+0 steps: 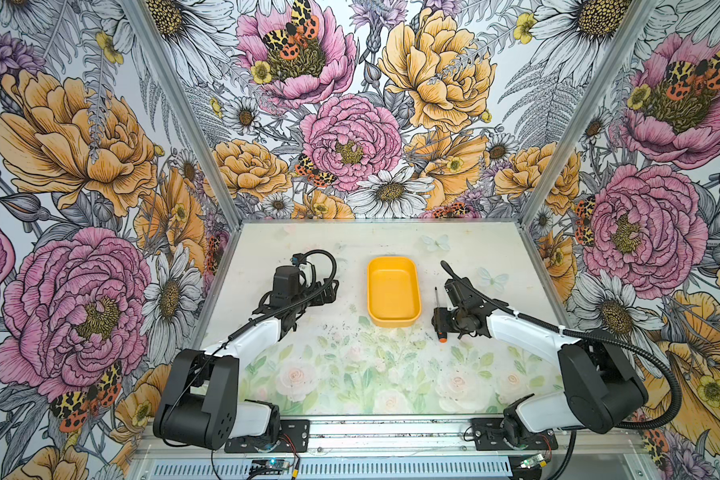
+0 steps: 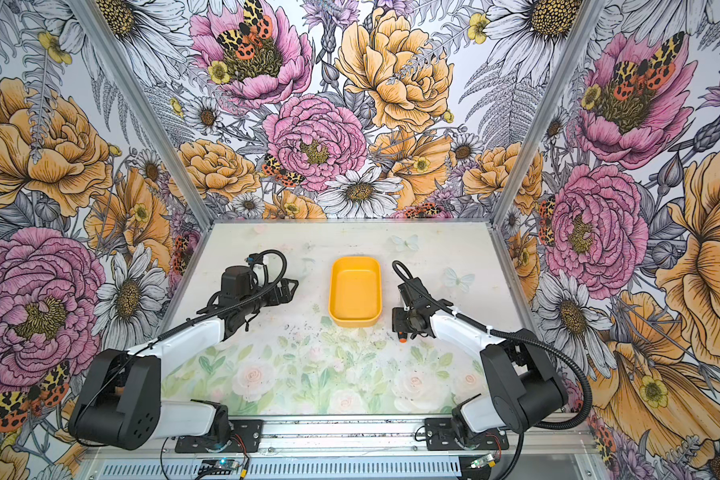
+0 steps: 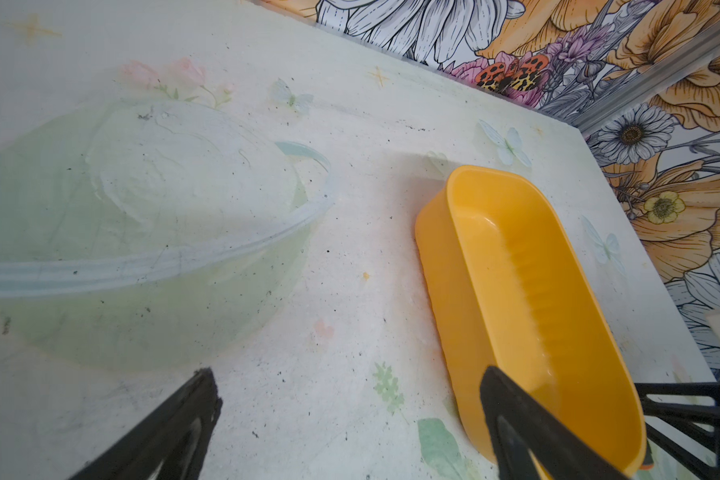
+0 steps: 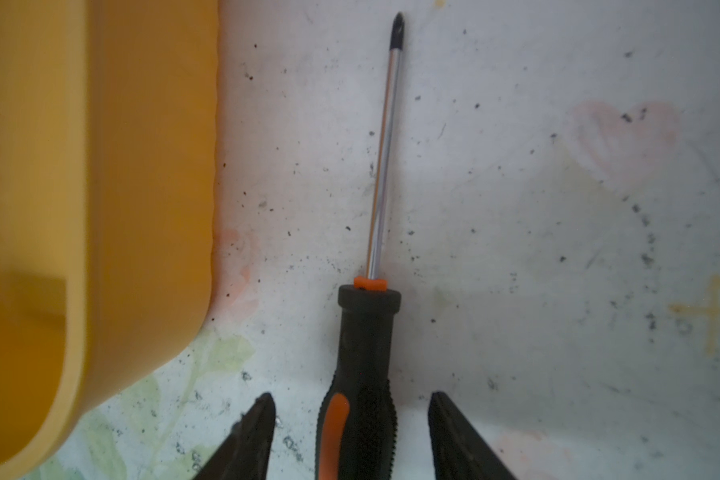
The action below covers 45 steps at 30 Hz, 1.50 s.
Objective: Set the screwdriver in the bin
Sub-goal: 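Reach the right gripper down to the screwdriver handle beside the yellow bin, then close the right gripper on the black-and-orange screwdriver handle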
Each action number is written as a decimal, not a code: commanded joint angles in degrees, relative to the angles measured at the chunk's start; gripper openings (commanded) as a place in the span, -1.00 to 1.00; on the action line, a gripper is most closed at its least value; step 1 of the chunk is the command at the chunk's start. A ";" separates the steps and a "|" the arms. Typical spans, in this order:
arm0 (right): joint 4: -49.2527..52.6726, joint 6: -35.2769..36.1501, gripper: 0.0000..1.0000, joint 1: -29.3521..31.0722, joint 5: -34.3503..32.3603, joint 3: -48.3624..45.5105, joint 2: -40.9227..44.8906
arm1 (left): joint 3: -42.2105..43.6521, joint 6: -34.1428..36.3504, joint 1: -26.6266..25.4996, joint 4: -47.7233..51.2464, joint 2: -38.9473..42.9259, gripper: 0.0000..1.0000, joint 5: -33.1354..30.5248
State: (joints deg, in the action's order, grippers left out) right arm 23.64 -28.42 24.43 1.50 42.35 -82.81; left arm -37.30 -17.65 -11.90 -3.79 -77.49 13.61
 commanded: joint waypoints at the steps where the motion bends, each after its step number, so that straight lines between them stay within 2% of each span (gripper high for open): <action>1: 0.93 -0.66 0.18 0.64 -2.16 1.50 -1.55 | -0.58 -0.44 -0.48 0.36 0.79 0.97 -0.10; 21: 0.94 -0.58 -0.07 0.98 -3.52 1.95 -6.71 | -0.23 -0.12 -0.62 1.86 1.07 0.98 -0.57; 29: 0.89 -0.62 -0.42 0.98 -2.09 2.26 -8.19 | -0.14 -0.12 -0.75 1.92 1.46 0.98 -0.59; 34: 0.86 -0.50 -0.99 0.80 0.35 2.51 -9.37 | -0.05 -0.13 -0.72 2.08 1.72 0.98 -0.68; 38: 0.80 -0.69 -1.00 -0.56 3.61 2.70 -8.30 | -0.15 -0.12 -0.69 2.23 1.63 0.98 -0.43; 45: 1.03 -1.49 -1.00 -6.80 8.58 1.82 -0.22 | -1.11 0.14 -0.76 3.25 1.29 0.97 0.13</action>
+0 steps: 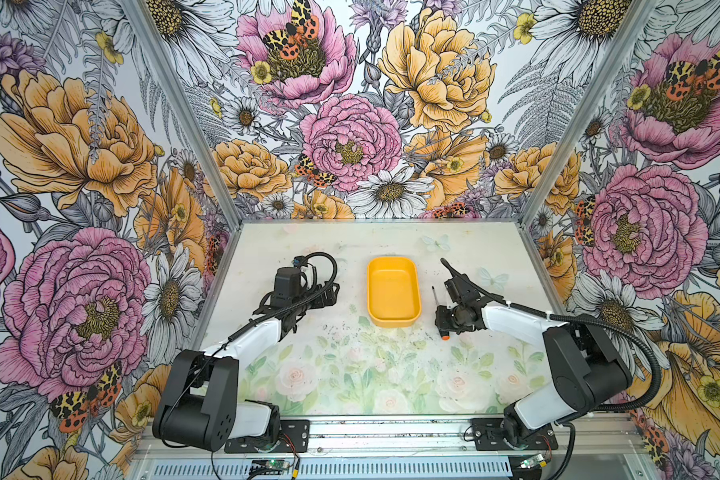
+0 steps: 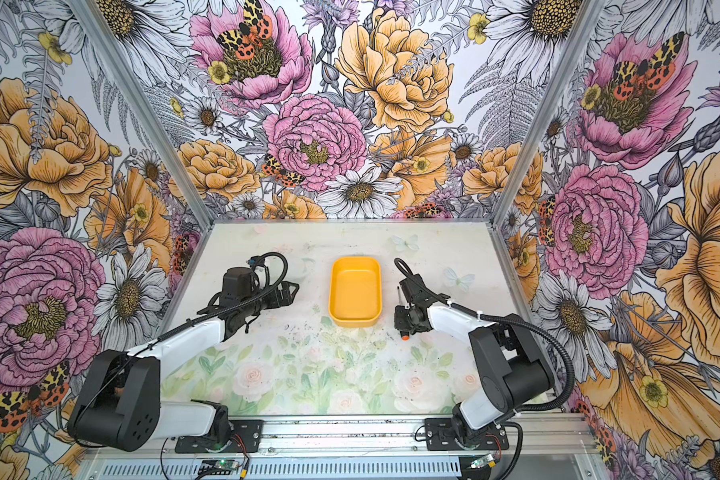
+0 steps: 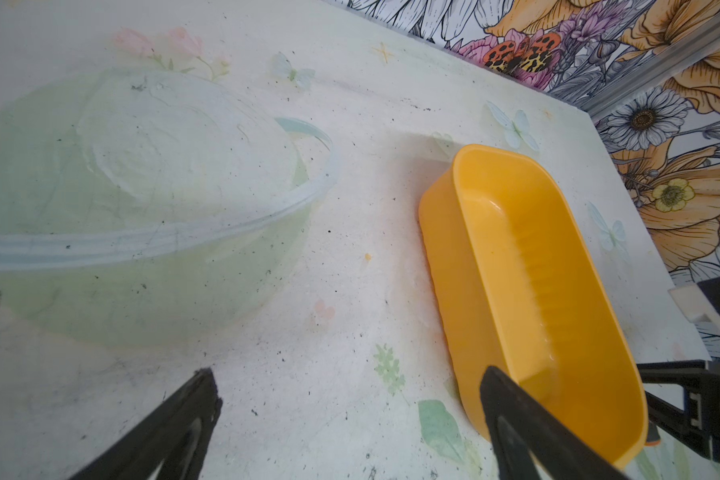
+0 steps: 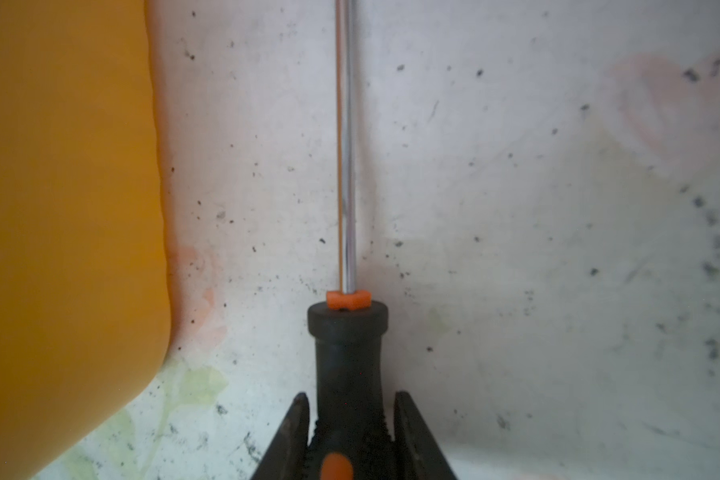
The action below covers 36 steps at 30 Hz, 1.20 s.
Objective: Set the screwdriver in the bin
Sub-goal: 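Close the right gripper on the black-and-orange screwdriver handle, then lift the screwdriver with the right gripper and carry it over the yellow bin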
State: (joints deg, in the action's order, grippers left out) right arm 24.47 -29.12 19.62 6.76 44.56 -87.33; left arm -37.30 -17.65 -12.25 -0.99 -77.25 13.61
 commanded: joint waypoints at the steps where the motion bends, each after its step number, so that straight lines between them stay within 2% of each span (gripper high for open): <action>1: 0.15 -1.02 -1.00 -2.97 3.85 -0.50 5.62 | -1.17 0.17 -0.40 0.53 1.10 0.98 0.15; 9: 0.40 -4.46 -1.00 -4.73 5.75 1.88 13.41 | -1.46 0.35 -0.41 0.94 1.14 0.97 0.26; 13: 0.24 -7.60 -1.00 -2.79 2.30 6.78 16.54 | -1.54 0.36 -0.39 0.98 1.30 0.98 0.16; 16: 0.23 -9.18 -1.00 0.98 -3.32 11.76 16.98 | -1.72 0.21 -0.36 0.99 1.16 0.98 0.30; 24: 0.23 -18.38 -1.00 9.51 -15.44 19.09 12.08 | -0.98 0.30 -0.41 0.99 1.40 0.98 -0.11; 28: 0.32 -18.76 -1.00 14.06 -18.38 21.97 9.03 | -1.06 0.53 -0.31 1.08 1.49 0.98 -0.17; 36: 3.31 -20.90 -1.00 22.81 -29.39 28.26 1.47 | -1.07 0.38 -0.38 1.09 1.29 0.98 -0.16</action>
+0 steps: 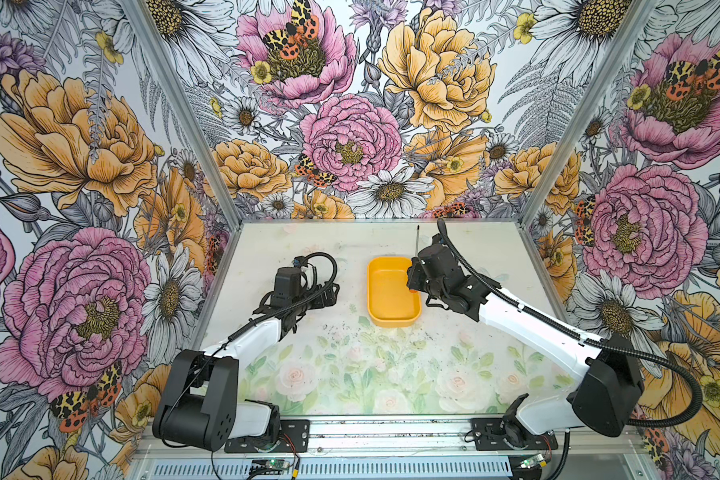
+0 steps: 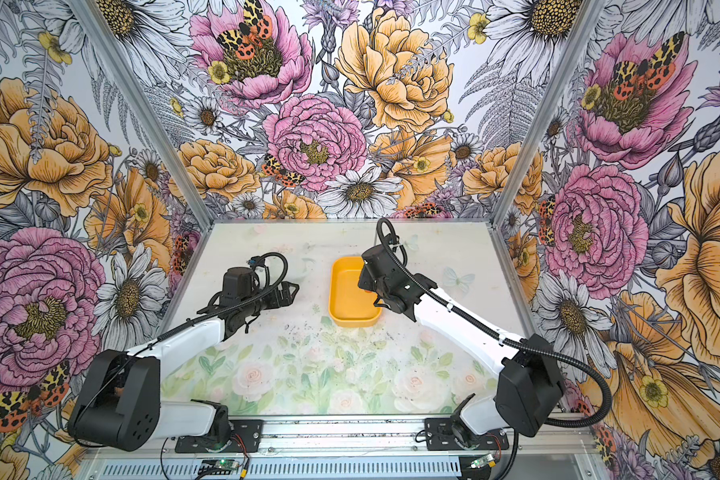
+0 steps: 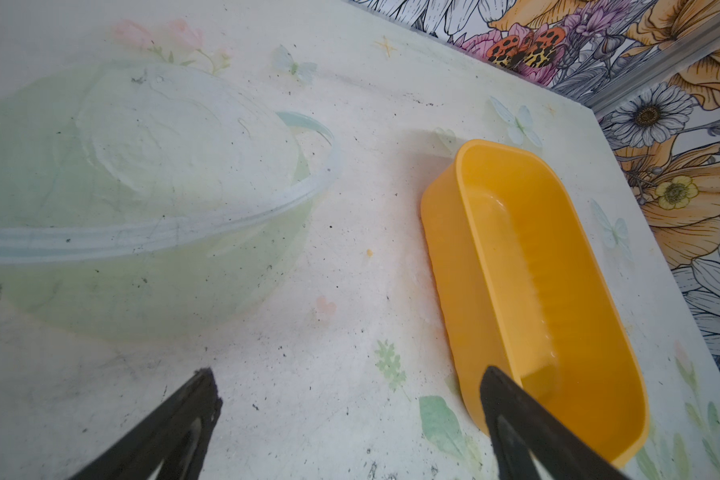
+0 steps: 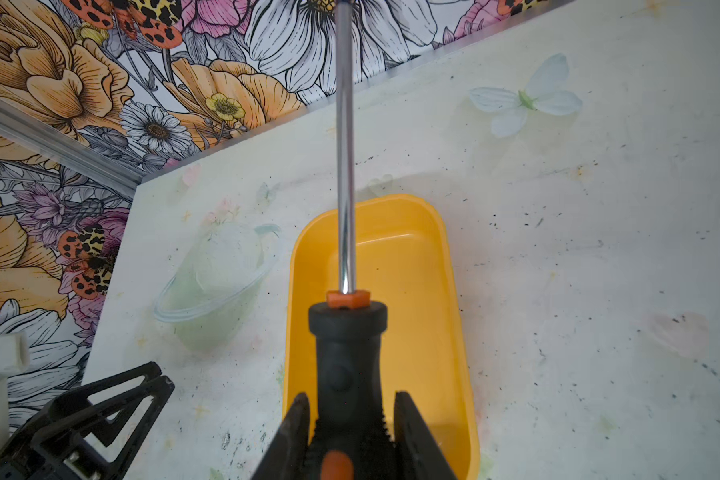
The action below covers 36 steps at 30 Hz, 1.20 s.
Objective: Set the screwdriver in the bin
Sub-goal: 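Lift the screwdriver with the right gripper and carry it over the yellow bin, then lower the screwdriver into the yellow bin and open the right gripper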
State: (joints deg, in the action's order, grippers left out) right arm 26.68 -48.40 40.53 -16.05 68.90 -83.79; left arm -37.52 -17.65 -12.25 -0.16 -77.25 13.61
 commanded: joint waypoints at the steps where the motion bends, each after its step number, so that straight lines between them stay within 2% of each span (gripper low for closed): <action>1: 1.90 -2.00 -1.00 2.44 -6.98 4.80 -3.22 | -0.72 0.40 -0.41 0.25 1.40 0.98 -0.11; 9: 9.35 -4.24 -1.00 3.38 -5.60 11.41 -12.33 | 0.25 0.44 -0.41 0.25 2.37 0.98 -0.50; 16: 12.26 -4.51 -1.00 3.40 -1.95 13.35 -17.92 | 0.42 0.26 -0.47 0.25 2.55 0.98 -0.50; 36: 12.28 -4.51 -1.00 2.45 1.73 13.62 -26.14 | 0.87 0.35 -0.44 0.25 2.36 0.98 -0.68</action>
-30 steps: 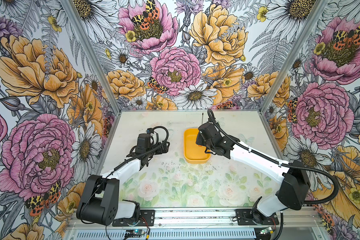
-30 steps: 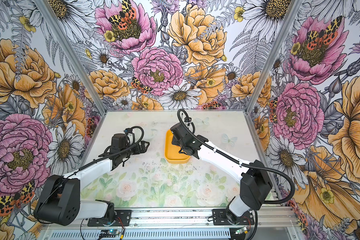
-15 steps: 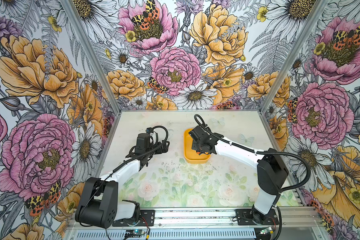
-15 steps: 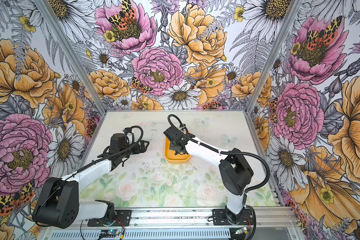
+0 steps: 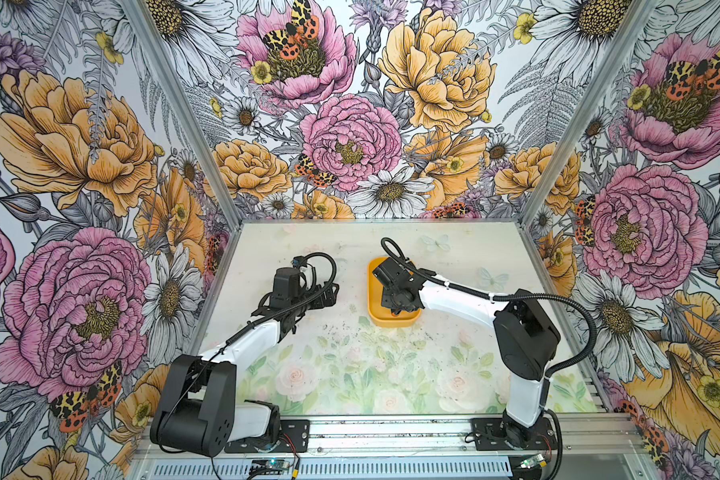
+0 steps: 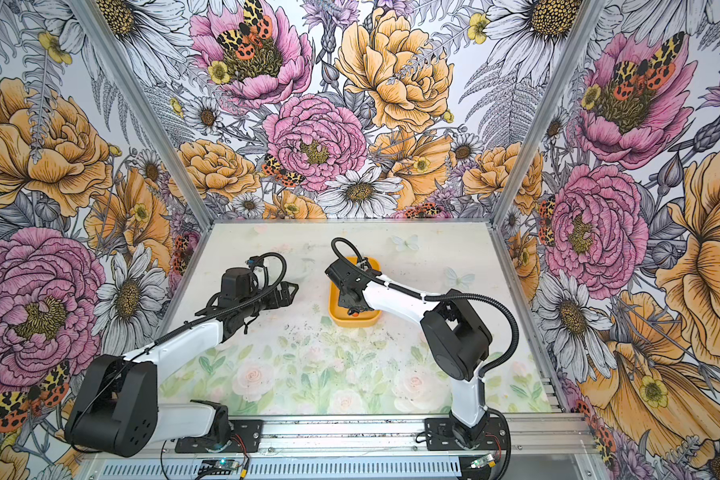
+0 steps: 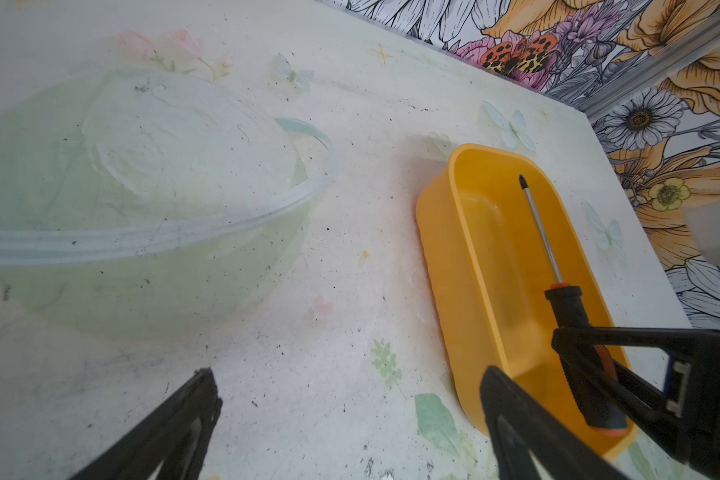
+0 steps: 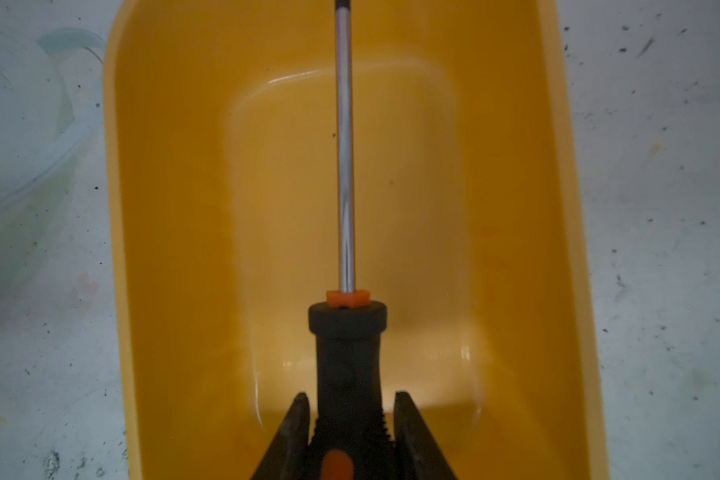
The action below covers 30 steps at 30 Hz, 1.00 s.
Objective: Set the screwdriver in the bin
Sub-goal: 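Lower the screwdriver into the yellow bin and open the right gripper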
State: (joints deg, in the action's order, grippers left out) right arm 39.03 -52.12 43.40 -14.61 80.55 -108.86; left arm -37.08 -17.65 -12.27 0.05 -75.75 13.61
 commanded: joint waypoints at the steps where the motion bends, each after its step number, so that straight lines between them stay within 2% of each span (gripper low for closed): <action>1: -0.02 -0.79 -1.00 -0.50 0.55 2.06 -1.42 | 0.34 0.33 -0.47 0.06 0.78 0.98 -0.64; 21: -0.14 0.73 -1.00 -1.56 1.81 3.55 -6.40 | 0.10 0.60 -0.40 0.06 -0.35 0.97 -0.86; 23: -0.13 0.88 -0.94 -1.57 2.08 3.73 -6.77 | 0.08 0.67 -0.41 0.04 -0.51 0.98 -0.86; 30: -0.18 1.32 -0.93 -1.82 2.79 4.44 -8.12 | -0.10 0.54 -0.44 0.03 -0.88 0.98 -0.84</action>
State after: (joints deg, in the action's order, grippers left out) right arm 39.03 -51.40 41.95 -11.92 83.09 -116.29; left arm -37.08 -17.63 -12.27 0.05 -76.03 13.58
